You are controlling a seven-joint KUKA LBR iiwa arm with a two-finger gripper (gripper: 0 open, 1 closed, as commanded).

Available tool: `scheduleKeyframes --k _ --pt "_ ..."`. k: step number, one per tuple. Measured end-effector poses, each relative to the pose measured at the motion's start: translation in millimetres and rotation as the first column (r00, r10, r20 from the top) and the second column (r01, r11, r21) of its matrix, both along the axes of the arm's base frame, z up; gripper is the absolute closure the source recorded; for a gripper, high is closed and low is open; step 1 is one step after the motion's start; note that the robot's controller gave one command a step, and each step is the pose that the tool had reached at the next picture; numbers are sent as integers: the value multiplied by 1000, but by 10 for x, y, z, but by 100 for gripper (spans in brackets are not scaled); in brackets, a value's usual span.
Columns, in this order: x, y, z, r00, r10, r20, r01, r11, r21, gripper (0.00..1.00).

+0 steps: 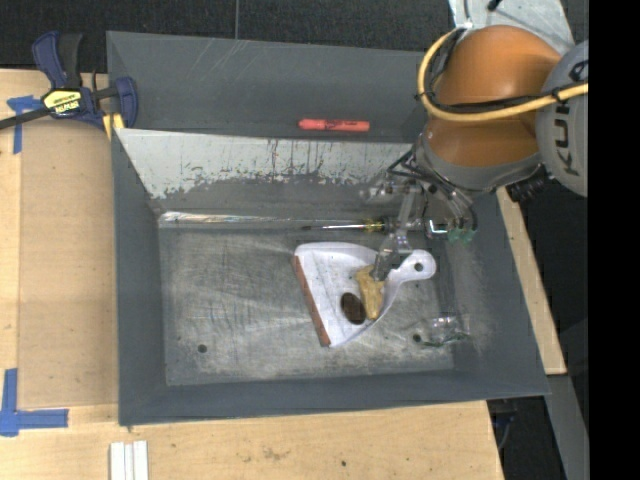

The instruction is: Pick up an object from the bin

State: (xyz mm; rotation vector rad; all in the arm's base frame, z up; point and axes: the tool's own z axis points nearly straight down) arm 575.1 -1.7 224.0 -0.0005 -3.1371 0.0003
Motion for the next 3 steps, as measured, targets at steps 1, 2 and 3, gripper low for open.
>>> scheduleKeyframes --k 1,2,3 --pt "15 0 45 1000 0 8 0 1000 0 0" --pt "-239 71 -285 998 64 14 -64 998 -1 0" --pt "-307 117 -872 988 151 12 -151 988 -1 0"
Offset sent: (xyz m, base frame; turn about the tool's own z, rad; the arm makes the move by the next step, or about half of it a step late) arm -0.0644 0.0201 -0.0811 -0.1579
